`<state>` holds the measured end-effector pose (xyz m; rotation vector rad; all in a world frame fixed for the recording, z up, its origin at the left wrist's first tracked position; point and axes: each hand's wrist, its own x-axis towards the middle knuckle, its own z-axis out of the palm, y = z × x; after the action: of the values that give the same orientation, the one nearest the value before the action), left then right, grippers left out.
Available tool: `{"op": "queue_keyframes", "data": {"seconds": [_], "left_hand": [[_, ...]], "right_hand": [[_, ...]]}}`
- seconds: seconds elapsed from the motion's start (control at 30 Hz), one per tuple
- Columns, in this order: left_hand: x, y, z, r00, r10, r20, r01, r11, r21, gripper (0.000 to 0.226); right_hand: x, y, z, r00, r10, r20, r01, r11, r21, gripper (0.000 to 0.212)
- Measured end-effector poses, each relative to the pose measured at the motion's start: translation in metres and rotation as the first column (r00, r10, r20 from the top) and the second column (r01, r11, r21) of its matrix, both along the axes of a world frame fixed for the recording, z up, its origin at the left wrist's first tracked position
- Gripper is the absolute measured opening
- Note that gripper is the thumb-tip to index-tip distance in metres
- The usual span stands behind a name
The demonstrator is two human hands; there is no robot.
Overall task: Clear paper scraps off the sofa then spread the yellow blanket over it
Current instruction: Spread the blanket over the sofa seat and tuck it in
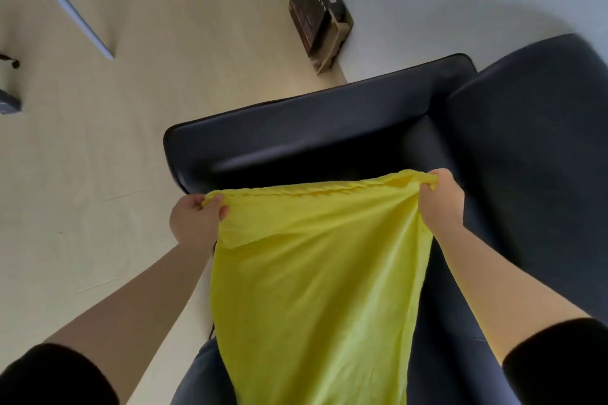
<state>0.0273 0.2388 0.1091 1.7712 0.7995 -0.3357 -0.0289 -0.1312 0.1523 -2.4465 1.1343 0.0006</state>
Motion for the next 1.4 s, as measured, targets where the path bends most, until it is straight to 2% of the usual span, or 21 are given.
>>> {"op": "queue_keyframes", "data": {"seconds": [0.17,0.3,0.4,0.53,0.63,0.73,0.83,0.9,0.97,1.03,1.17,1.4], "left_hand": [[0.029,-0.012,-0.063,0.992,0.084,-0.097,-0.084,0.996,0.010,0.042],[0.030,-0.017,-0.102,0.959,0.221,-0.178,-0.219,0.975,0.030,0.035],[0.030,-0.012,-0.128,0.944,0.251,-0.214,-0.252,0.967,0.027,0.021],[0.027,-0.010,-0.153,0.944,0.309,-0.117,-0.297,0.949,0.104,0.028],[0.019,-0.009,-0.162,0.968,0.245,-0.044,-0.236,0.960,0.151,0.024],[0.013,-0.002,-0.163,0.984,0.175,-0.012,-0.173,0.977,0.125,0.027],[0.010,0.003,-0.153,0.998,0.050,-0.028,-0.044,0.985,0.165,0.029],[0.008,0.002,-0.143,0.999,0.003,-0.045,0.007,0.979,0.206,0.051],[0.002,0.001,-0.130,1.000,0.008,-0.030,-0.001,0.968,0.252,0.058],[-0.010,0.000,-0.116,1.000,0.014,-0.011,-0.010,0.956,0.295,0.054],[-0.060,0.001,-0.098,0.999,-0.026,-0.019,0.029,0.986,0.165,0.034],[-0.185,-0.010,-0.077,0.988,-0.150,-0.025,0.151,0.987,0.055,0.020]], "right_hand": [[0.052,-0.007,-0.049,0.997,0.044,-0.059,-0.045,0.999,-0.018,0.019],[0.078,-0.008,-0.091,0.981,0.152,-0.121,-0.155,0.988,-0.021,0.029],[0.093,-0.004,-0.126,0.969,0.201,-0.143,-0.202,0.979,0.007,0.031],[0.103,0.003,-0.164,0.982,0.169,-0.088,-0.166,0.985,0.049,0.032],[0.105,0.005,-0.179,0.993,0.098,-0.068,-0.091,0.991,0.099,0.033],[0.097,0.005,-0.181,0.990,0.122,-0.065,-0.110,0.980,0.164,0.045],[0.072,0.008,-0.172,0.985,0.173,0.028,-0.175,0.963,0.207,0.063],[0.050,0.016,-0.163,0.983,0.137,0.118,-0.160,0.963,0.216,0.067],[0.022,0.028,-0.154,0.985,0.114,0.128,-0.140,0.966,0.218,0.065],[-0.011,0.042,-0.146,0.991,0.103,0.089,-0.123,0.958,0.257,0.060],[-0.086,0.069,-0.132,0.995,0.093,0.027,-0.097,0.951,0.293,0.050],[-0.201,0.087,-0.110,0.995,0.075,-0.062,-0.052,0.948,0.315,0.046]]}}
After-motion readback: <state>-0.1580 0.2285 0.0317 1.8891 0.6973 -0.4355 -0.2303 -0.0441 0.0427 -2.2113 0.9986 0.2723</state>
